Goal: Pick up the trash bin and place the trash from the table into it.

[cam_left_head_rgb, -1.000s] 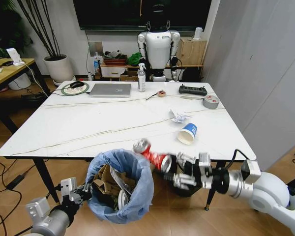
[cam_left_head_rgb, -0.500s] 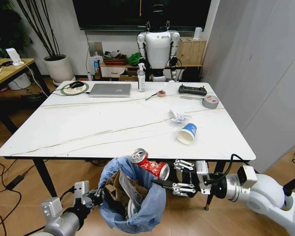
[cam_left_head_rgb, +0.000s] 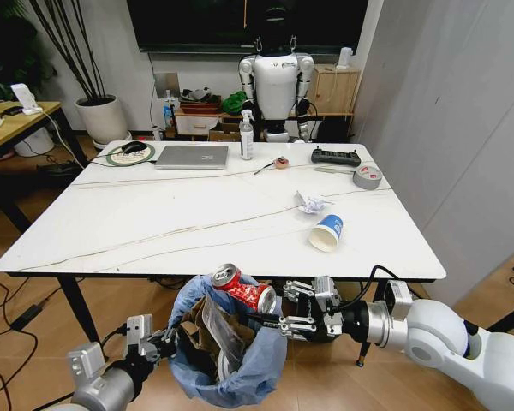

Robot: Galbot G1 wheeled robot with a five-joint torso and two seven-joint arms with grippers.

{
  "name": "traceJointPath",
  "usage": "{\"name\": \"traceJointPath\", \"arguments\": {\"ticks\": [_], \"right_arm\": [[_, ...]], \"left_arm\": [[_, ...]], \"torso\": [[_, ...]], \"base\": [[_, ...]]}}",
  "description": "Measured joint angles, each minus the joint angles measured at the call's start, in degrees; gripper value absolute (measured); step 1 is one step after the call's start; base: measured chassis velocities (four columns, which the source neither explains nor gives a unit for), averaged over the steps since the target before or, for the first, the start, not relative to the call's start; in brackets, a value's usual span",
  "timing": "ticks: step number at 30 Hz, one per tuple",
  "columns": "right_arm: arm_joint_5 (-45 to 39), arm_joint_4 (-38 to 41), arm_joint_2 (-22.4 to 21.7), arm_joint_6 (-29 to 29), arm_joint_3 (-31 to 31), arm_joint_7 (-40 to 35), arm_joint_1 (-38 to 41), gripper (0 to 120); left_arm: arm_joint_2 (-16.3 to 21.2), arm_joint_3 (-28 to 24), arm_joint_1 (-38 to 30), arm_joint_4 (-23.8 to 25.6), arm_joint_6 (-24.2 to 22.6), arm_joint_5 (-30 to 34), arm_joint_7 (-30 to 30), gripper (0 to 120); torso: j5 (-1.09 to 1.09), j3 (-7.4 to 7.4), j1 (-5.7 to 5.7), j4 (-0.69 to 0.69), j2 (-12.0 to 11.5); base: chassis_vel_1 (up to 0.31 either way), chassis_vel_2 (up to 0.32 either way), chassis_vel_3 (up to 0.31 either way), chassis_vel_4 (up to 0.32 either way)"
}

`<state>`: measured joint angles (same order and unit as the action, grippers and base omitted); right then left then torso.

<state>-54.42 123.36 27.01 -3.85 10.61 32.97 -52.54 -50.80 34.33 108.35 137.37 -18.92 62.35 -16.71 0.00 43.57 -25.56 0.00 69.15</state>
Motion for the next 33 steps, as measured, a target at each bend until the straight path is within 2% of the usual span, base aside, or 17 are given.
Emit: {"name": "traceJointPath", "arguments": {"ticks": [14,16,22,26,28,29,30,33], "right_arm": [[7.5,0.1,0.3,-2.6,-0.9,2.5,-0.6,47],[7.8,0.1,0.3,-2.7,-1.0,2.7,-0.8,51],[8.0,-0.3,0.1,-2.8,-1.7,3.2,-1.3,77],[7.8,-0.6,0.3,-2.9,-2.0,2.9,-1.3,88],[6.8,-0.9,0.9,-3.0,-3.1,0.0,-1.4,97],[6.3,-1.3,1.6,-3.0,-3.9,-3.9,-1.4,98],[6.3,-1.3,1.6,-3.0,-3.9,-3.9,-1.4,98],[6.0,-3.3,3.9,-3.8,-5.4,-15.7,-1.1,100]], "left_arm": [[-0.2,-0.3,0.2,0.6,-0.3,-0.1,0.5,0],[-0.3,-0.4,0.2,0.6,-0.3,-0.1,0.6,0],[-0.4,-0.5,0.0,0.7,-0.4,0.0,0.7,0],[-0.3,-0.5,-0.1,0.7,-0.4,0.0,0.7,0],[-0.4,-0.4,0.0,0.6,-0.4,0.0,0.7,0],[-0.4,-0.3,0.1,0.5,-0.5,-0.1,0.6,0],[-0.4,-0.3,0.1,0.5,-0.5,-0.1,0.6,0],[-0.7,0.1,0.7,0.3,-0.5,-0.6,0.3,0]], "torso": [[0.0,0.0,0.0,0.0,0.0],[0.0,0.0,0.0,0.0,0.0],[0.01,0.0,0.01,0.0,0.0],[0.01,0.0,0.01,0.0,0.0],[0.0,0.0,0.01,-0.01,0.0],[0.0,0.0,0.01,0.0,0.0],[0.0,0.0,0.01,0.0,0.0],[0.01,0.0,0.01,0.0,0.0]], "base": [[0.0,0.0,0.0,0.0],[0.0,0.0,0.0,0.0],[0.0,0.0,0.0,0.0],[0.0,0.0,0.0,0.0],[0.0,0.0,0.0,0.0],[0.0,0.0,0.0,0.0],[0.0,0.0,0.0,0.0],[0.0,0.0,0.0,0.0]]}}
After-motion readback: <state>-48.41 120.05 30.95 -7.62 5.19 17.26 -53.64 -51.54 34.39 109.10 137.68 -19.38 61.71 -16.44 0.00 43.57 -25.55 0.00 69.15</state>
